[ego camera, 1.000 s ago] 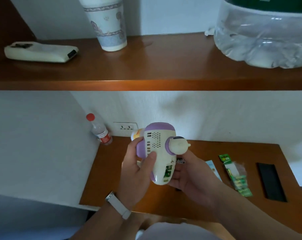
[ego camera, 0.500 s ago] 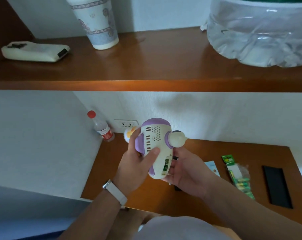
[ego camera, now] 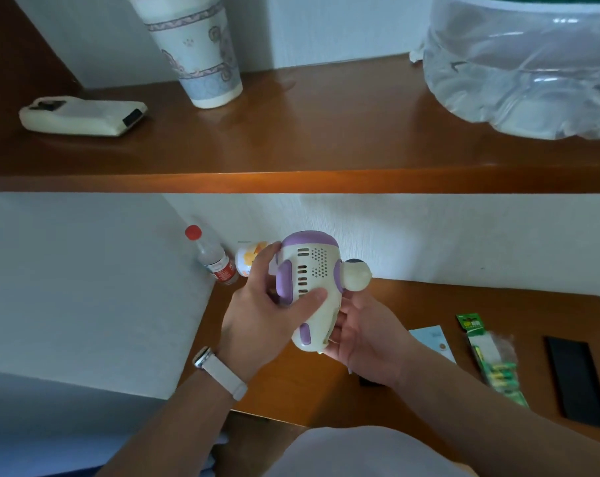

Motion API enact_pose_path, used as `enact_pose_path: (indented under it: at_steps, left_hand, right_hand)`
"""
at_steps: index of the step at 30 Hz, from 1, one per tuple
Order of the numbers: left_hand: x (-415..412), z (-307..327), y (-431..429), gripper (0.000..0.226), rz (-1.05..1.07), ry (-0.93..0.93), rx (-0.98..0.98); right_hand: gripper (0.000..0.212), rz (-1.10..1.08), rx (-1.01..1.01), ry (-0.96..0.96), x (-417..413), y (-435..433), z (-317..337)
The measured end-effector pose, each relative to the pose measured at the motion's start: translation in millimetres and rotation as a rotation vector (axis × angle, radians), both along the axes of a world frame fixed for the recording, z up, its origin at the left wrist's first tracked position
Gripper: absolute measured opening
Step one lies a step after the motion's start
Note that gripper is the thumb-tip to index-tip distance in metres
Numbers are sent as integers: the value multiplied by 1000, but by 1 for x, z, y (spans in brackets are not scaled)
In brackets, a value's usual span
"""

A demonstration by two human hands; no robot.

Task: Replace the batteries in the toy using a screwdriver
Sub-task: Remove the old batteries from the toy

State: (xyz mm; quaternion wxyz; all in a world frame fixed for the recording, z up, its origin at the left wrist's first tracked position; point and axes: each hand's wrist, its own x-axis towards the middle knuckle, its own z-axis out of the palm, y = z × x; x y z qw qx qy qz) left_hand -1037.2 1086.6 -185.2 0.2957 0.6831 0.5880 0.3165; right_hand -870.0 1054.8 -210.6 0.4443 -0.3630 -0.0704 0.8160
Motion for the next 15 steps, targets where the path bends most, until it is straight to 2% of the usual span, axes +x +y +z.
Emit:
enact_pose_path:
  at_steps: [4,9,15]
  left_hand:
    - [-3,12,-1,88,-5,178,77]
    - [-7,24,-2,90,-24,376,178]
    - [-7,31,2,89,-32,470,209]
  right_hand:
    - [27,-35,-37,29,-12,3,-3]
    - [27,-62,-69,81,-26,8,-10]
    - [21,-119,-130,141,-40,14,-17]
